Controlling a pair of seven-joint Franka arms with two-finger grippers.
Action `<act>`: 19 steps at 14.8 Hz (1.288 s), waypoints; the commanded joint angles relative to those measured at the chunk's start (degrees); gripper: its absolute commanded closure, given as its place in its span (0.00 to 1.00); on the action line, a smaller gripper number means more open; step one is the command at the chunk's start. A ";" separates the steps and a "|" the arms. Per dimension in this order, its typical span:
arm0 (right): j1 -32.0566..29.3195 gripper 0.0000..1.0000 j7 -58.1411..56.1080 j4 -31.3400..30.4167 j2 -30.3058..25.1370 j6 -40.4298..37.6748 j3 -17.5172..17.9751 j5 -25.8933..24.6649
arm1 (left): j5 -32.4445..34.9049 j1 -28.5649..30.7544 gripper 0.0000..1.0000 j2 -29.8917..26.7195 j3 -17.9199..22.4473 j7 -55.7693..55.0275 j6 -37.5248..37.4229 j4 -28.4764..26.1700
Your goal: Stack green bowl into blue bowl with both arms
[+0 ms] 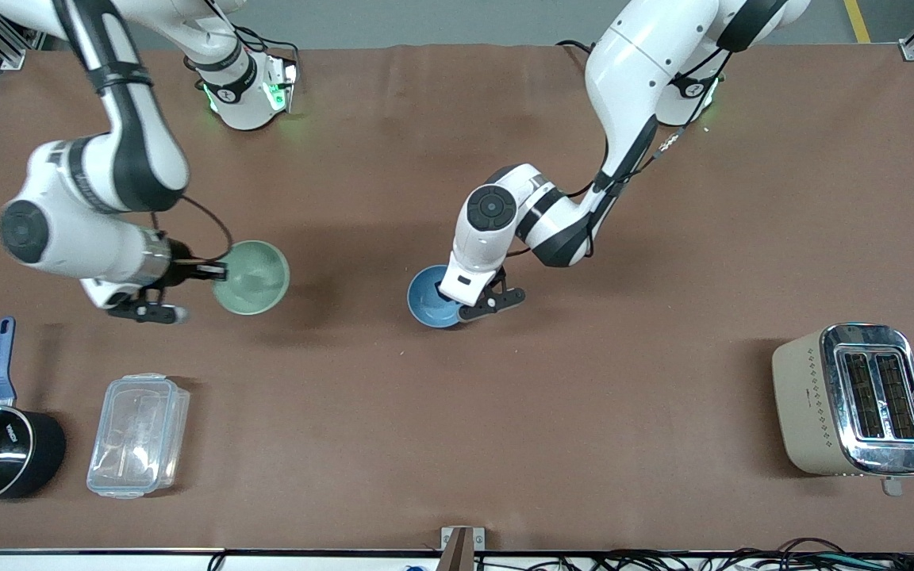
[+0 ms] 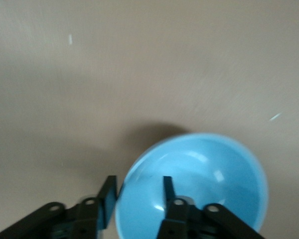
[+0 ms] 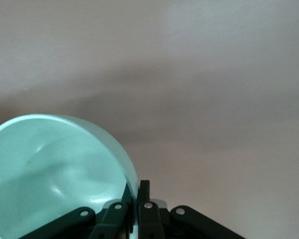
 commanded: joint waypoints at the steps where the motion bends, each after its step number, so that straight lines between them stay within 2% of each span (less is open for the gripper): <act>1: 7.50 1.00 10.72 0.53 0.52 3.76 -0.52 1.83 | 2.42 4.09 0.00 -5.08 0.07 2.01 -8.80 4.36; 3: 13.57 1.00 19.08 1.76 2.18 7.62 -0.61 1.92 | 2.60 6.11 0.00 -8.68 0.15 5.43 -16.79 6.83; 5: 17.80 1.00 25.24 3.08 4.73 11.76 -0.52 1.92 | 2.86 9.36 0.00 -13.34 0.24 11.13 -22.35 6.93; 8: 23.08 1.00 32.72 6.32 9.47 16.42 -0.61 1.92 | 3.92 16.30 0.00 -20.28 0.06 25.00 -30.78 6.84; 13: 26.78 1.00 38.27 9.06 14.93 21.17 -0.61 1.92 | 2.78 25.80 0.00 -29.69 -0.29 42.16 -40.19 6.66; 16: 28.01 1.00 38.45 9.06 15.90 22.23 -0.61 1.92 | -3.00 32.90 0.00 -34.09 -0.29 53.22 -45.03 6.49; 17: 28.10 1.00 38.45 8.97 16.43 22.32 -0.61 1.83 | -4.68 34.50 0.00 -35.32 -0.29 55.70 -46.26 5.70; 19: 28.54 1.00 38.45 8.89 17.31 23.72 -0.61 1.83 | -5.49 34.26 0.00 -40.23 1.63 59.31 -46.54 0.53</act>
